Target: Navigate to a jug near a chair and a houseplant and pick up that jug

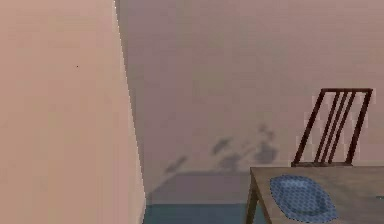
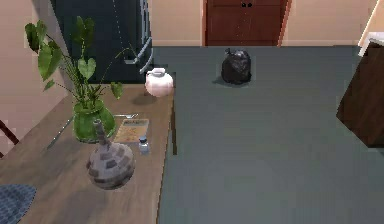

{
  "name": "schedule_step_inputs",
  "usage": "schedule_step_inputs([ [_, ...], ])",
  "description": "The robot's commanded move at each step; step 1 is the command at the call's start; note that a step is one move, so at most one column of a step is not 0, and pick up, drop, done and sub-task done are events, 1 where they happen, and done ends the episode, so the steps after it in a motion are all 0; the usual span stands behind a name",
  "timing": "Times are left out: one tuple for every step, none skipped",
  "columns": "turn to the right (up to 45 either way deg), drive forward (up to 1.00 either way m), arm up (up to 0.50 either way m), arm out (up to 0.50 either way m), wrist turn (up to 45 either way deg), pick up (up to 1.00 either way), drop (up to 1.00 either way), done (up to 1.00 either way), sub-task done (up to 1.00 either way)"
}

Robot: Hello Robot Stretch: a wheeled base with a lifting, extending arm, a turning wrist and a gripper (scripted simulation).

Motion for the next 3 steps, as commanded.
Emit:
schedule_step_inputs([
  [9.0,0.00,0.00,0.00,0.0,0.00,0.00,0.00,0.00],
  [3.0,0.00,0.00,0.00,0.0,0.00,0.00,0.00,0.00],
  [0.0,0.45,0.00,0.00,0.0,0.00,0.00,0.00,0.00],
])
